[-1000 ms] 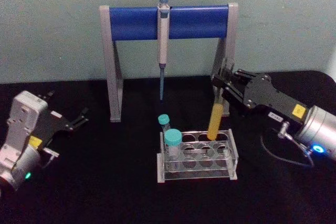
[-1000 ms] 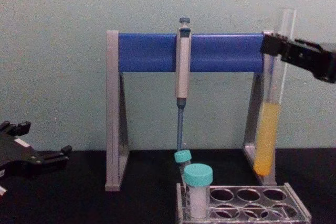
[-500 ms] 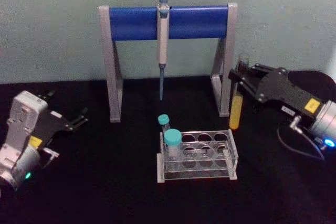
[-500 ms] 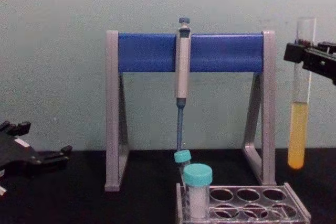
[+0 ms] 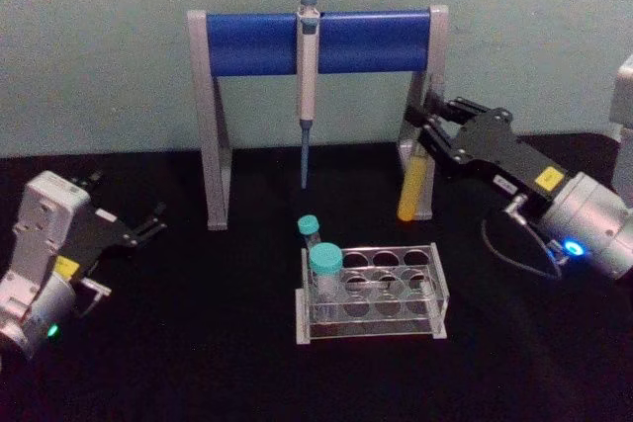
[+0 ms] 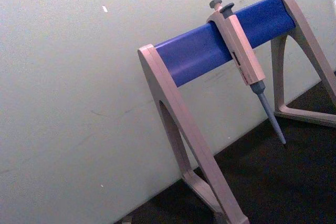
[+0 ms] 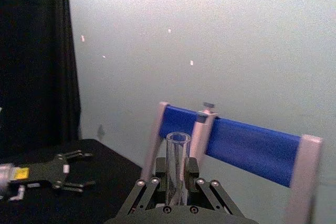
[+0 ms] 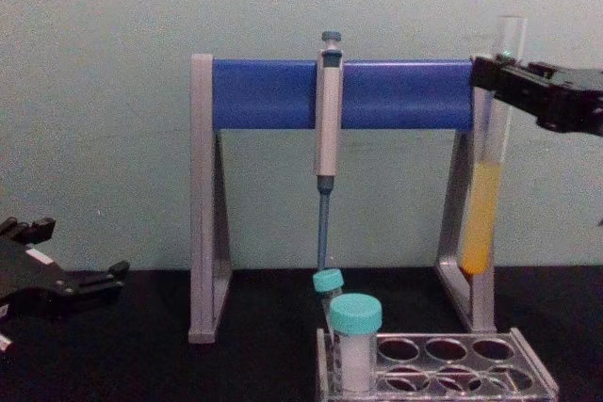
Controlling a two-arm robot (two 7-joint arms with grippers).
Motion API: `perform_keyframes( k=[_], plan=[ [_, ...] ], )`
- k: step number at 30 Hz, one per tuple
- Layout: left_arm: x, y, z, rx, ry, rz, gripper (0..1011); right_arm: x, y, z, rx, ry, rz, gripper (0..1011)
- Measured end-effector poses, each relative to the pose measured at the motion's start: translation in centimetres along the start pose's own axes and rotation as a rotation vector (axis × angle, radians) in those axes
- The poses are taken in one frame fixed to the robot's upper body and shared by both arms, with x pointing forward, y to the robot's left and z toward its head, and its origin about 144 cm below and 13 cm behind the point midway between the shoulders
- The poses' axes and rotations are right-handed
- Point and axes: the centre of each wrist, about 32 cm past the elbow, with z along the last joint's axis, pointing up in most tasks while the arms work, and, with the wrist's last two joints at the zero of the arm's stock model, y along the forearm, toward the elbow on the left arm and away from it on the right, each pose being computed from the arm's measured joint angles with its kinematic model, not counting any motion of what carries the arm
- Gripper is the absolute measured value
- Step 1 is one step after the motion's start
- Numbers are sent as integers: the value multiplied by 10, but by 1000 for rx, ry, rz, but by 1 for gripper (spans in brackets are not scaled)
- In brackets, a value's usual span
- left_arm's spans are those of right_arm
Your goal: Pick up the test tube from the test tube rack, shake it, then place it back into the test tube rack.
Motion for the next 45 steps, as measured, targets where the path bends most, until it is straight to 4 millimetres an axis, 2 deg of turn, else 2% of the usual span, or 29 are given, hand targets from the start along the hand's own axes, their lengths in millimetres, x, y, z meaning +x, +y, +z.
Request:
perform_keyframes(
  k=[6, 12, 25, 35, 45],
  plan=[
    [0, 0, 0, 0, 0, 0, 1001, -7, 8, -4, 17, 42, 55, 233],
    [0, 0, 0, 0, 0, 0, 1001, -8, 7, -4, 33, 82, 124, 233],
    [0, 0, 0, 0, 0, 0, 1001, 3, -18, -1, 13, 104, 252, 233],
    [0, 0, 0, 0, 0, 0, 1001, 14, -35, 3, -32, 19, 145, 233],
    [0, 0, 0, 0, 0, 0, 1001, 9, -22, -1, -40, -23, 39, 233]
  ],
)
